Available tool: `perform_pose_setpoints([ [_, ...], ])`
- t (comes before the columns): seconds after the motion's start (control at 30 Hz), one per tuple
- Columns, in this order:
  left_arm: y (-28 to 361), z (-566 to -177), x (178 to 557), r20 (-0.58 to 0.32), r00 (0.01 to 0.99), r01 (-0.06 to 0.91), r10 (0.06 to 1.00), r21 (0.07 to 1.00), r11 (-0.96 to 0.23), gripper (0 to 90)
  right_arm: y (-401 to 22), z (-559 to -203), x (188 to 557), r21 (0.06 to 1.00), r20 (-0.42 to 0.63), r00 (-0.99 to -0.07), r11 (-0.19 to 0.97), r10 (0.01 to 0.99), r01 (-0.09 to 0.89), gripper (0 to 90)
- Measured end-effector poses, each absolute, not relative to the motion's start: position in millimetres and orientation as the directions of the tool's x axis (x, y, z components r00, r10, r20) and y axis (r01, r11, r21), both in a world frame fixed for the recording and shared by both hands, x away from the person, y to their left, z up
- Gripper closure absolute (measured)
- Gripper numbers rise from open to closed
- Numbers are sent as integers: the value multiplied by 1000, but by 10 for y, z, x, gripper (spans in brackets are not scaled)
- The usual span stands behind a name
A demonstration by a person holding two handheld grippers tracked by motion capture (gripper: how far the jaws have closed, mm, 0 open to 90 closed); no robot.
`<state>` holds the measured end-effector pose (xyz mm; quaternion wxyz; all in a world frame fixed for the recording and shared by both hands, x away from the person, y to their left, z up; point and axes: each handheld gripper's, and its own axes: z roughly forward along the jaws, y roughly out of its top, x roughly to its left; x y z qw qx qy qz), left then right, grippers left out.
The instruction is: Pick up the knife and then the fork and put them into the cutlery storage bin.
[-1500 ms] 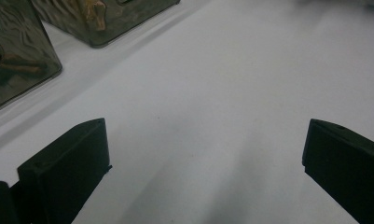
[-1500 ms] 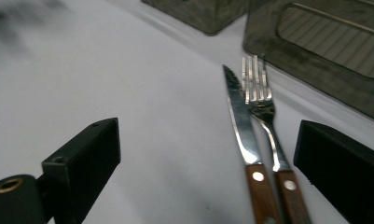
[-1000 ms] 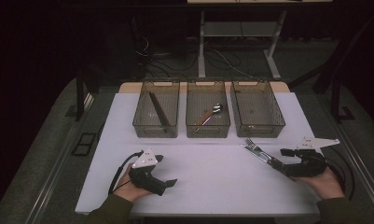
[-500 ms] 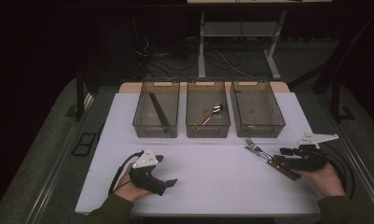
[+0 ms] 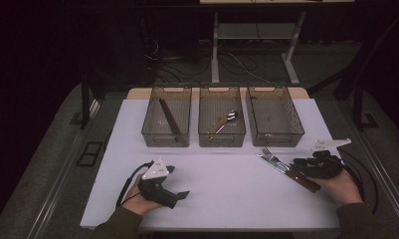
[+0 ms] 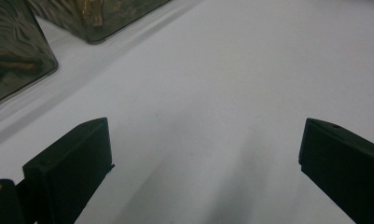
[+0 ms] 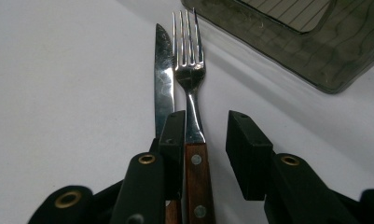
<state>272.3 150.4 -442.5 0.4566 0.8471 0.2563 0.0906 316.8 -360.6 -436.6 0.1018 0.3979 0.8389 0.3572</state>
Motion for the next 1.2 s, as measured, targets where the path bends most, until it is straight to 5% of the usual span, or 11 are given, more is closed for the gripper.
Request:
perform_pose_setpoints([
  [1.2, 1486, -4437, 2720, -77, 854, 351, 514, 815, -461, 19, -3489, -4482, 3167, 651, 48, -684, 496, 728, 574, 743],
])
